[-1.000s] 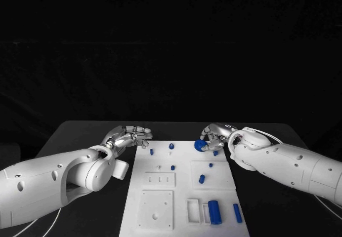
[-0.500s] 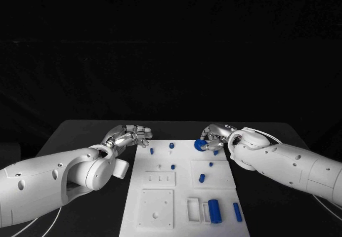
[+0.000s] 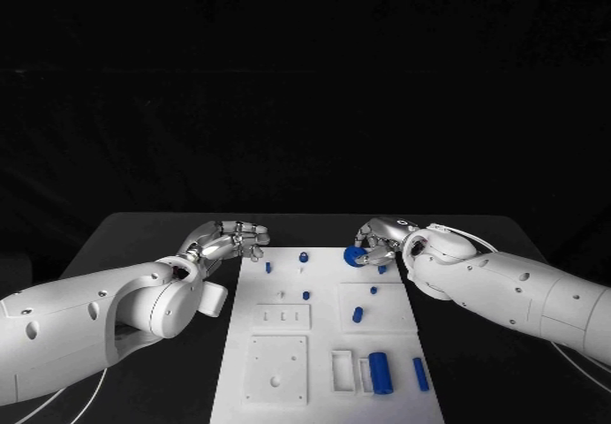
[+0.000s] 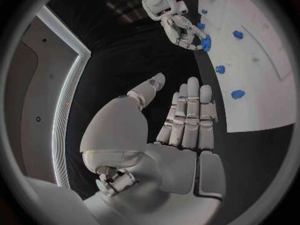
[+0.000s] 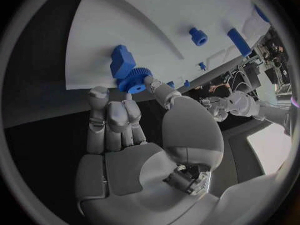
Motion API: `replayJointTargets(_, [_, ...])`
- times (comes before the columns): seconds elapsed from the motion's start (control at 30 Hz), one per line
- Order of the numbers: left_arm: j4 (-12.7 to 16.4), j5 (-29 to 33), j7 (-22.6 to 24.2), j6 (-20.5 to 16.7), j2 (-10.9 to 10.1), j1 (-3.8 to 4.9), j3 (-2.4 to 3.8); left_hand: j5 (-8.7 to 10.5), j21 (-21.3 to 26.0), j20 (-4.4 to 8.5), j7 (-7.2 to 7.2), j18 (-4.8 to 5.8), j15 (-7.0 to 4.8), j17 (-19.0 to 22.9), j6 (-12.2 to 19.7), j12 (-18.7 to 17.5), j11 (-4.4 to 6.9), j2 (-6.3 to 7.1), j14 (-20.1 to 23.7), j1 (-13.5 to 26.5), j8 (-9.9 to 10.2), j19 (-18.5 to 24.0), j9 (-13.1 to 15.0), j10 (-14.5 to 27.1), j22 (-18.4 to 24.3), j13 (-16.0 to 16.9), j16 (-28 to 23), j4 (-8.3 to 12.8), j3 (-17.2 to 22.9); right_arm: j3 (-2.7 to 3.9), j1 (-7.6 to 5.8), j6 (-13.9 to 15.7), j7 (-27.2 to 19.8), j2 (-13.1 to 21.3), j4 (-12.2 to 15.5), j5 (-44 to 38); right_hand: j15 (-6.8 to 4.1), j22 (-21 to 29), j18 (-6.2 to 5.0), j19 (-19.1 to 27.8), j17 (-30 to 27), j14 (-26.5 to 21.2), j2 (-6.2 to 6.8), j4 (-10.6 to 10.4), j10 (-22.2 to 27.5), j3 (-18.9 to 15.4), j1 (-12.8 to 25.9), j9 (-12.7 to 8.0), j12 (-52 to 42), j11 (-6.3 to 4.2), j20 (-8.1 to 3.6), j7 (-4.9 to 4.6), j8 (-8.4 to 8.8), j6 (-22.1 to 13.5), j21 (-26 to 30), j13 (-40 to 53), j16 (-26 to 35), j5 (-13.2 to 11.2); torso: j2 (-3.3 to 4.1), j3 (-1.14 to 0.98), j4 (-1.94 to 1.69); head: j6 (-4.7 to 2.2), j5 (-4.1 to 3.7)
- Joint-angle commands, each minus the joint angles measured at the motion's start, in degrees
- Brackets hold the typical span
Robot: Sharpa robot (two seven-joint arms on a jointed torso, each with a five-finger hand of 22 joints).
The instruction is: Assemble the parts on the task board
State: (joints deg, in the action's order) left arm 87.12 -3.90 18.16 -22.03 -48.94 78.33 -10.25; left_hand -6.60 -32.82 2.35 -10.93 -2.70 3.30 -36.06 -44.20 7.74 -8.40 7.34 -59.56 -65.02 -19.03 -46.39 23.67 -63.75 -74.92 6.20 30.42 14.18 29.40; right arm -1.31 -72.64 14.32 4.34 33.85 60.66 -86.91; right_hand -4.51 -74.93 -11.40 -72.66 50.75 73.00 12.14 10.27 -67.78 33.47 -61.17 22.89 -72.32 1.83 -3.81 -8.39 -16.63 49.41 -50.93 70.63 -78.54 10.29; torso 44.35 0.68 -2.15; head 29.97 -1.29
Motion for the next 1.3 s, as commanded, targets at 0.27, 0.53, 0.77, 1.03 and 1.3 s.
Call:
replayJointTargets(0.27, [0.05, -0.2, 0.16, 0.6, 0.21, 0.06, 0.04, 0.21, -0.26, 0.24, -0.42, -0.8, -0.19, -0.11, 0.15, -0.2, -0.05, 0.03, -0.26, 0.58, 0.47, 0.27, -0.1, 0.45, -0.86, -0.05, -0.33, 0.12, -0.04, -1.14, 1.13, -1.55, 0.34, -0.33, 0.16, -8.98, -0.31, -1.19, -3.6, 0.62, 0.47, -0.14, -0.1, 0.2, 0.66, 0.29, 0.25, 0.23, 0.76, -0.37, 0.08, 0.43, -0.94, 1.31, -0.57, -0.5, 0.62, 2.96, 0.02, 0.02, 0.02, 0.17, 0.03])
replayJointTargets(0.53, [0.1, -0.2, 0.11, 0.58, 0.08, 0.06, 0.04, 0.21, -0.26, 0.25, -0.42, -0.81, -0.19, -0.12, 0.16, -0.2, -0.06, 0.01, -0.26, 0.58, 0.48, 0.27, -0.11, 0.49, -0.86, -0.04, -0.34, 0.1, -0.03, -1.48, 1.52, -1.64, 0.46, -0.15, 0.36, -9.99, -0.67, -1.14, -3.6, 0.66, 0.74, 0.01, -0.21, 0.18, 0.32, 1.21, -0.18, 0.41, 0.78, -0.74, 0.11, 0.81, -1.43, 2.27, -0.73, -0.52, 0.86, 3.66, -0.05, 0.0, 0.05, 0.19, -0.04])
replayJointTargets(0.77, [0.12, -0.21, 0.03, 0.47, 0.03, 0.06, 0.04, 0.19, -0.27, 0.25, -0.42, -0.81, -0.19, -0.13, 0.15, -0.19, -0.07, -0.01, -0.26, 0.58, 0.47, 0.27, -0.1, 0.54, -0.86, -0.04, -0.35, 0.08, -0.01, -1.55, 1.62, -2.41, 0.48, 0.08, 0.83, -8.92, -0.9, -1.12, -3.6, 0.68, 0.97, 0.12, -0.28, 0.13, 0.01, 2.13, -0.46, 0.57, 0.76, -0.98, 0.17, 1.07, -1.86, 3.18, -0.88, -0.47, 1.08, 3.68, -0.06, -0.05, 0.05, 0.18, -0.1])
replayJointTargets(1.03, [0.15, -0.21, 0.02, 0.42, -0.06, 0.06, 0.03, 0.18, -0.27, 0.25, -0.41, -0.82, -0.19, -0.15, 0.12, -0.18, -0.08, -0.03, -0.27, 0.57, 0.46, 0.28, -0.1, 0.58, -0.86, -0.03, -0.36, 0.07, 0.02, -1.54, 1.63, 1.37, 1.46, 0.52, 2.16, -12.45, -1.36, -1.09, -3.6, 0.69, 1.36, 0.29, -0.33, -0.93, -0.1, 2.83, 0.67, 0.89, 0.94, -1.46, 0.29, 1.58, -2.62, 4.8, -1.11, -0.54, 1.44, 6.65, -0.04, -0.08, 0.04, -0.06, -0.2])
replayJointTargets(1.3, [0.05, -1.15, 0.16, 0.16, -0.08, 0.06, 0.03, 0.16, -0.29, 0.26, -0.4, -0.84, -0.2, -0.18, 0.08, -0.14, -0.08, -0.05, -0.28, 0.52, 0.43, 0.29, -0.09, 0.61, -0.86, -0.02, -0.37, 0.09, 0.06, -1.15, 1.32, 6.74, 5.67, 1.42, 5.6, -17.15, -2.01, -0.95, -3.6, 0.49, 1.97, 0.59, 1.2, -2.64, -0.62, 5.63, -0.03, 1.15, 1.06, -2.13, 0.07, 2.26, -3.28, 6.66, -1.26, -0.47, 1.94, 4.72, -0.08, -0.04, 0.03, -0.45, -0.22])
